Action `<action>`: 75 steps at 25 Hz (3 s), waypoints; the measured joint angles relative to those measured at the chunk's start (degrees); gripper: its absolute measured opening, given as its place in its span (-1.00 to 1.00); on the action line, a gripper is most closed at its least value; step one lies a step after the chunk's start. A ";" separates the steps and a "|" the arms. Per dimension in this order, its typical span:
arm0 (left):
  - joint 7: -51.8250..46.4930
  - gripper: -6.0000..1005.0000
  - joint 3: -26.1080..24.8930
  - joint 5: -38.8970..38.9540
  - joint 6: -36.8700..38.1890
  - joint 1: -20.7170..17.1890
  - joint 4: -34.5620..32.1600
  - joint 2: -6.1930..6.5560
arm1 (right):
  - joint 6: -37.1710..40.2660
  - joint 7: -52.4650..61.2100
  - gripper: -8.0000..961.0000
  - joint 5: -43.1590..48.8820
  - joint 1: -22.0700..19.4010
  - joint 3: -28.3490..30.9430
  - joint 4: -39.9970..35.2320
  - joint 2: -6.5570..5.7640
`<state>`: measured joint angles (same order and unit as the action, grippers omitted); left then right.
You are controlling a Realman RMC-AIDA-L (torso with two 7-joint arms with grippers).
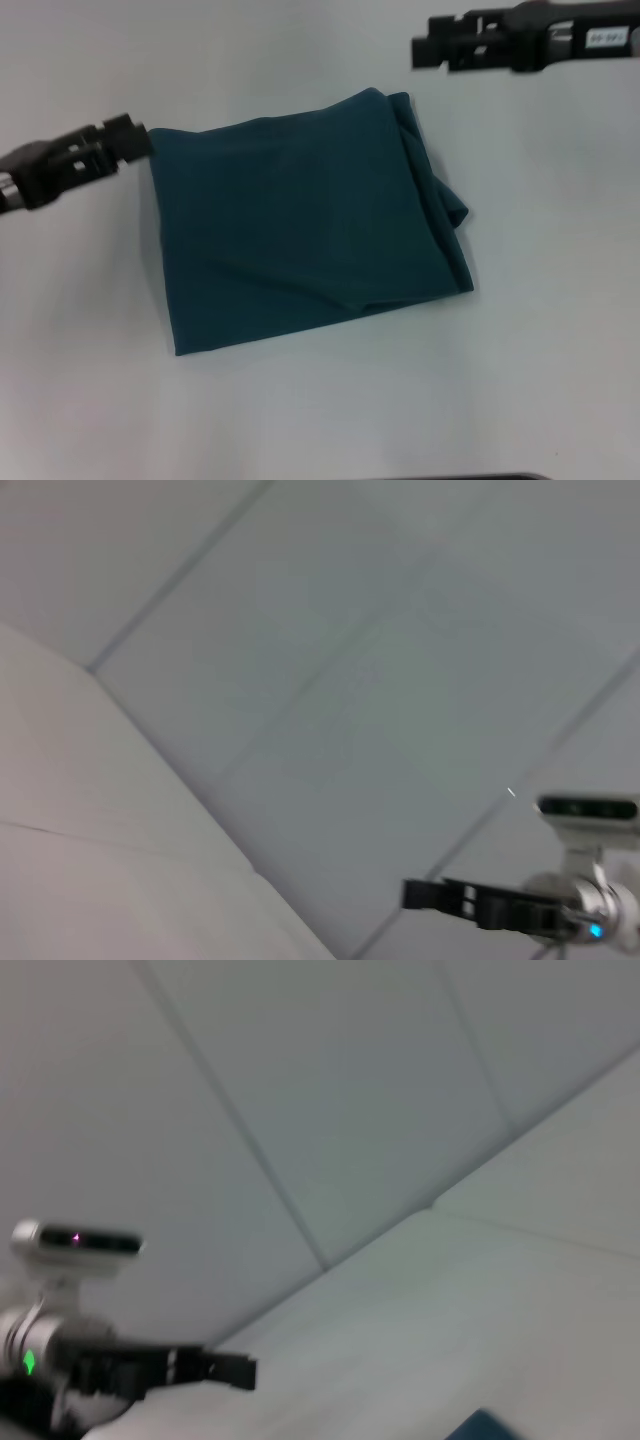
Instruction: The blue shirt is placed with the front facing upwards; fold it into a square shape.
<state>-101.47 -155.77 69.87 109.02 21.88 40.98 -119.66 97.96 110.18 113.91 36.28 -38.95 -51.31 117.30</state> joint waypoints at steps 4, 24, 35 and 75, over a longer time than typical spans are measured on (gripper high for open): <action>1.31 0.79 3.93 -0.08 0.87 -1.69 0.43 0.09 | 1.10 -7.16 0.63 0.01 -1.55 -1.39 -0.42 1.61; 14.02 0.83 9.53 -1.53 0.65 -6.59 -0.27 -1.98 | 4.54 -17.56 0.96 -1.84 -11.93 -1.44 9.06 2.13; 22.33 0.83 12.21 -5.42 -1.92 -5.30 -0.23 -3.01 | 2.50 -22.03 0.96 1.32 -12.52 -1.23 15.64 2.09; 17.48 0.83 15.52 -5.74 -7.08 -0.18 -5.04 -4.18 | 2.14 -23.79 0.96 0.79 -14.39 1.17 18.79 2.15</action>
<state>-83.99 -140.25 64.12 101.95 21.70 35.94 -123.84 100.10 86.39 114.69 21.89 -37.79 -32.51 119.45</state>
